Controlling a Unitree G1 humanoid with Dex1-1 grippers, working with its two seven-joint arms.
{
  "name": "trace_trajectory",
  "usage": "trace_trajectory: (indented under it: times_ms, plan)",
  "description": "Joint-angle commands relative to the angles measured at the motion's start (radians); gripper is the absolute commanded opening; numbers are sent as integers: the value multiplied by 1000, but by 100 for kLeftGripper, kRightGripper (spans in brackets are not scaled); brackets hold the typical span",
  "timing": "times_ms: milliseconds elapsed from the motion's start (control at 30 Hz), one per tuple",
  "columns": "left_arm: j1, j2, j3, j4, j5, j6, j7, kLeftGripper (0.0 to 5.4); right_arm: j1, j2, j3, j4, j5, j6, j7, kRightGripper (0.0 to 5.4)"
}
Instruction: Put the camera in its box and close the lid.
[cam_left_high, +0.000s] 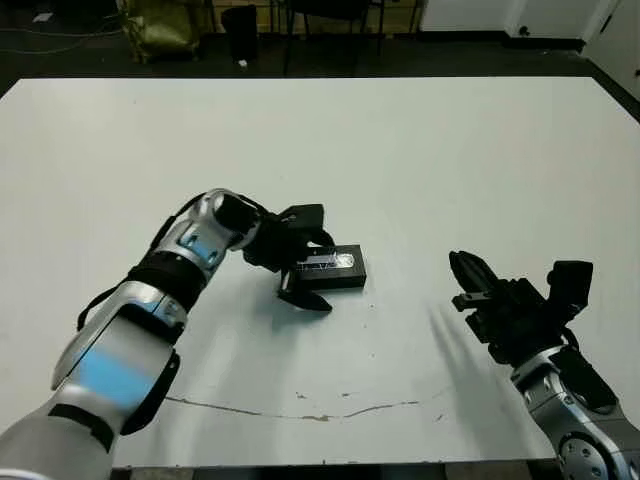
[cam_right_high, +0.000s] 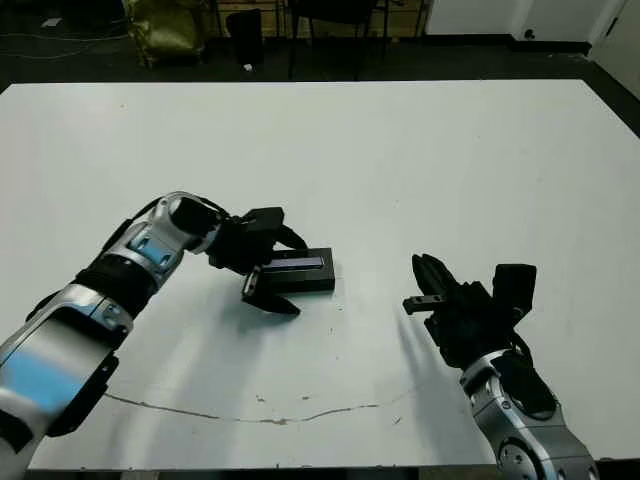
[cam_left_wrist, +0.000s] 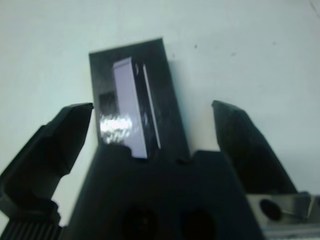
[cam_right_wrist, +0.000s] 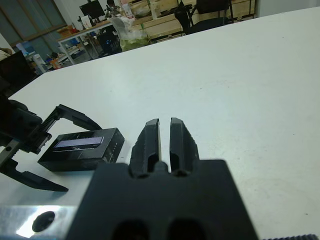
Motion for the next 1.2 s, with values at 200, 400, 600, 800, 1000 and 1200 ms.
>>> trace_trajectory:
  times_ms: [200, 400, 600, 800, 1000, 1200]
  plan:
    - [91, 59, -25, 26, 29, 21, -17, 539, 6, -11, -9, 17, 16, 1, 11, 0]
    - [114, 80, -33, -4, 37, -18, 14, 539, 9, -14, -11, 20, 12, -3, 17, 0]
    - [133, 106, -17, -22, 16, -18, 4, 539, 5, -15, -16, 11, 24, 21, 5, 0]
    - [180, 198, 16, -54, -32, -4, -54, 539, 1, -14, -13, 23, 27, 15, 14, 0]
    - [270, 331, 47, -168, -58, 63, -85, 539, -5, -10, -11, 22, 30, 25, 5, 0]
    - [370, 458, 108, -278, -122, 86, -123, 539, -11, -12, -10, 25, 40, 36, -2, 0]
